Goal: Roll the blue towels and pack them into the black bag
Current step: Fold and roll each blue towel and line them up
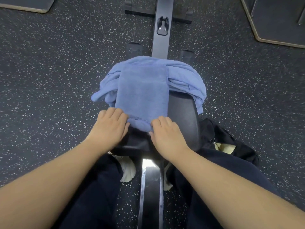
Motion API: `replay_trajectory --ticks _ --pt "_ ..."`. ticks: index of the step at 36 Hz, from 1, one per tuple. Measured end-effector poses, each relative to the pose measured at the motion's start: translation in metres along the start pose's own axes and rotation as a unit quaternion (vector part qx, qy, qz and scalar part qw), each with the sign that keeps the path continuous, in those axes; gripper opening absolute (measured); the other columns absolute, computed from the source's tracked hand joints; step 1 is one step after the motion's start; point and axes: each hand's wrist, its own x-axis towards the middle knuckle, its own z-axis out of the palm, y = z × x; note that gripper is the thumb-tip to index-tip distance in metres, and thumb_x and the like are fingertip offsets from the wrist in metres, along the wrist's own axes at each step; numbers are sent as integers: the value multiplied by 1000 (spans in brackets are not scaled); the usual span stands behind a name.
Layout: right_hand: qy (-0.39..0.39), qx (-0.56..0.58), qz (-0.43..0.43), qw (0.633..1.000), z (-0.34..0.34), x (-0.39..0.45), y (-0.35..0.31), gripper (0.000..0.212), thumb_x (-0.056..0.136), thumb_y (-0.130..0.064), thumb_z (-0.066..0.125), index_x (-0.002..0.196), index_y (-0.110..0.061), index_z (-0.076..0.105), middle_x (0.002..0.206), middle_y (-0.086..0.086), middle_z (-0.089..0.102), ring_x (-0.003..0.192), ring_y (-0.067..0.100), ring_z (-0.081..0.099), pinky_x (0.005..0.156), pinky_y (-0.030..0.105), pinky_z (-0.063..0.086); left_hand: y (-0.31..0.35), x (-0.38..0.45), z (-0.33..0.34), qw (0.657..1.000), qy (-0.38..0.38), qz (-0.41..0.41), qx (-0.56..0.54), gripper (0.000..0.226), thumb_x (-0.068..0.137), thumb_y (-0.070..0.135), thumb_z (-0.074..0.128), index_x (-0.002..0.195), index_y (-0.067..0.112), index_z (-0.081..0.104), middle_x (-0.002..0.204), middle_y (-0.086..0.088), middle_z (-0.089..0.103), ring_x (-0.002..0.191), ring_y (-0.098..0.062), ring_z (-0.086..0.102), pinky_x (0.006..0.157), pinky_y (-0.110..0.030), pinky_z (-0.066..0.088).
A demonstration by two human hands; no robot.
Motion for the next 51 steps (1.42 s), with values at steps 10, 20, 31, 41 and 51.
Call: replay_trajectory --ticks 10,20,31,41,51 --pt "50 0 0 999 6 5 10 27 61 -14 82 73 -12 58 73 6 54 66 27 52 56 28 33 -5 5 7 987 -22 -114 -113 45 92 42 30 80 15 64 86 -5 58 89 -23 35 73 -33 18" --pt "-4 72 -2 997 7 19 25 21 104 -29 32 106 -15 47 103 0 54 86 19 35 73 33 21 -10 19 -3 974 -60 -170 -136 24 91 41 57 83 18 59 83 0 60 98 -29 47 72 -33 15" --pt "37 51 100 993 0 29 13 24 68 -8 84 71 -8 60 74 10 54 64 30 53 55 32 29 -3 17 -5 989 28 -56 -131 15 75 17 50 81 10 62 85 -13 54 79 -25 34 60 -37 38" --pt "-56 117 67 989 -7 28 6 44 58 12 69 99 -2 56 105 15 50 93 34 49 72 38 43 8 16 7 994 6 -59 -92 36 74 38 48 89 8 61 91 -14 56 83 -28 40 68 -41 40" --pt "8 71 67 995 12 29 12 54 38 -10 89 84 -9 61 82 9 56 69 29 55 62 28 38 0 20 17 997 26 -44 -61 25 80 23 47 97 10 60 97 -13 61 93 -27 42 74 -37 28"
